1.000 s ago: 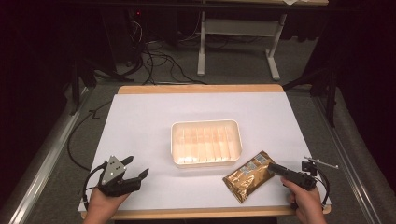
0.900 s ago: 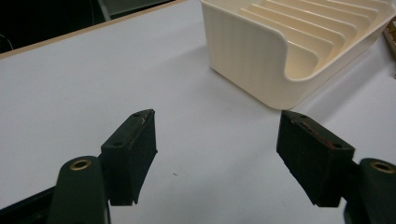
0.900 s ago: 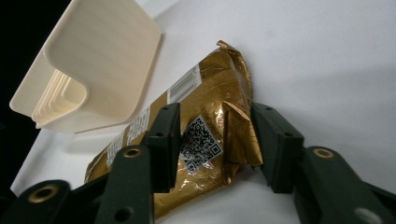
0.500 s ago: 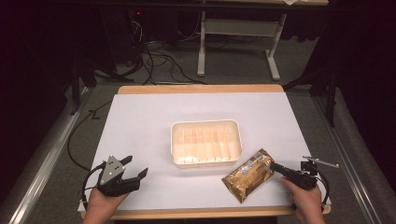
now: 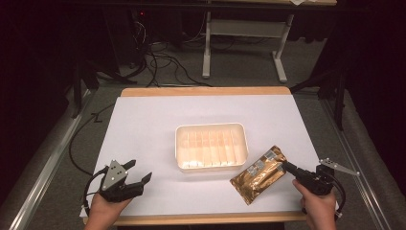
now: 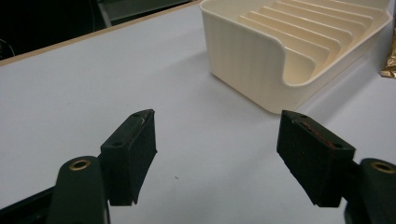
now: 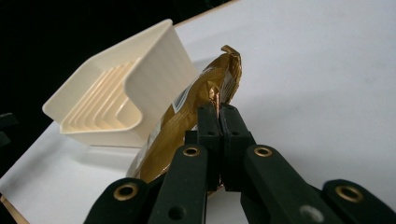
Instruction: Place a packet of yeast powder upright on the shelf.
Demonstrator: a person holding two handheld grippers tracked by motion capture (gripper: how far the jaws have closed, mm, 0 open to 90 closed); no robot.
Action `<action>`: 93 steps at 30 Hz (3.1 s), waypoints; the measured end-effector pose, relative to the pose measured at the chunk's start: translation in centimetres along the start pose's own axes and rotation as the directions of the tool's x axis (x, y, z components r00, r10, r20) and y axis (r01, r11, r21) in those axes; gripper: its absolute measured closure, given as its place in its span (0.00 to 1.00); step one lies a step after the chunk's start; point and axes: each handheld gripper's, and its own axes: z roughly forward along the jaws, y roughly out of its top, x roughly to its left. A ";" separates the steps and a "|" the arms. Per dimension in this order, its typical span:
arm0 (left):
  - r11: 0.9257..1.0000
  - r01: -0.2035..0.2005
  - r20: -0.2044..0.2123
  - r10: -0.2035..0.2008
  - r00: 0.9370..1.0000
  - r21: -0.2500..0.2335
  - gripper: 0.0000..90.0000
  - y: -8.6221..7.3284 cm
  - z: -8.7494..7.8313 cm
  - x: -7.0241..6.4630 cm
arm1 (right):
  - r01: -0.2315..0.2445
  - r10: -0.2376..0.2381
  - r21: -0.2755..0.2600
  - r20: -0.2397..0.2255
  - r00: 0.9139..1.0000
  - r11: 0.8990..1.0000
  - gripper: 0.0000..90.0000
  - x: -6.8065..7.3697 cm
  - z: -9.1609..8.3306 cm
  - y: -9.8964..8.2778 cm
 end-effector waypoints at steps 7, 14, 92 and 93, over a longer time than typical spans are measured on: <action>1.000 -0.001 0.002 0.001 1.000 -0.005 0.32 0.0 0.0 0.0 | 0.075 -0.075 -0.072 0.001 0.997 0.995 1.00 1.4 -1.2 0.7; 1.000 -0.003 0.003 0.003 1.000 -0.011 0.32 0.1 -0.1 -0.1 | 0.106 -0.107 -0.120 0.000 0.994 0.987 1.00 1.9 -1.9 1.2; 0.999 0.021 -0.003 -0.021 1.000 -0.043 0.32 -0.2 -0.4 0.1 | 0.328 -0.328 -0.320 0.057 0.943 0.889 1.00 7.5 -4.3 5.0; 0.999 0.023 -0.004 -0.023 1.000 -0.044 0.32 -0.2 -0.4 0.1 | 0.331 -0.330 -0.320 0.058 0.942 0.888 1.00 7.6 -4.1 5.2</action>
